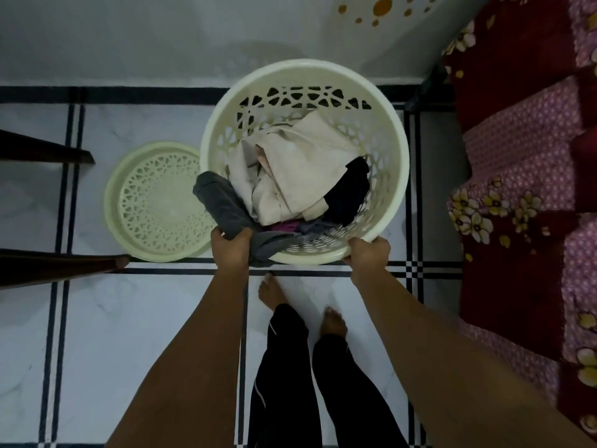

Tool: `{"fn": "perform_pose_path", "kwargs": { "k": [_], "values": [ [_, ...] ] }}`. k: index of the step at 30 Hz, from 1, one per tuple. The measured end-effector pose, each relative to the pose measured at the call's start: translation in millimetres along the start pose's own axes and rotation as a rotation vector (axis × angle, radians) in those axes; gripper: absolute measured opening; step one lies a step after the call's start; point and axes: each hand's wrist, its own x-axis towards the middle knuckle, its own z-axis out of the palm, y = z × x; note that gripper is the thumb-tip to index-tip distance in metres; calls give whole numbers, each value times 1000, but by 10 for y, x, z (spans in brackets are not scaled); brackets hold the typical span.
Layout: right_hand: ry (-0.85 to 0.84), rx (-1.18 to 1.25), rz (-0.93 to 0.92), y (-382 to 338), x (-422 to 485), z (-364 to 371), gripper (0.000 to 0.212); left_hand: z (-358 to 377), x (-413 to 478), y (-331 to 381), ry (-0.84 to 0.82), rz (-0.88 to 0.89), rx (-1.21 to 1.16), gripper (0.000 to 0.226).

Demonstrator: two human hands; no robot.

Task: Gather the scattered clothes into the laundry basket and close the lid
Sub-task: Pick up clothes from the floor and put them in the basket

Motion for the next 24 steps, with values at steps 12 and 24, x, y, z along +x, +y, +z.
{"fn": "perform_pose_path", "kwargs": {
  "k": [12, 24],
  "values": [
    [45, -458, -383, 255, -276, -247, 70, 7, -420, -289, 128, -360, -672, 41],
    [-72, -379, -427, 92, -360, -137, 61, 273, -639, -186, 36, 690, 578, 32]
  ]
}}
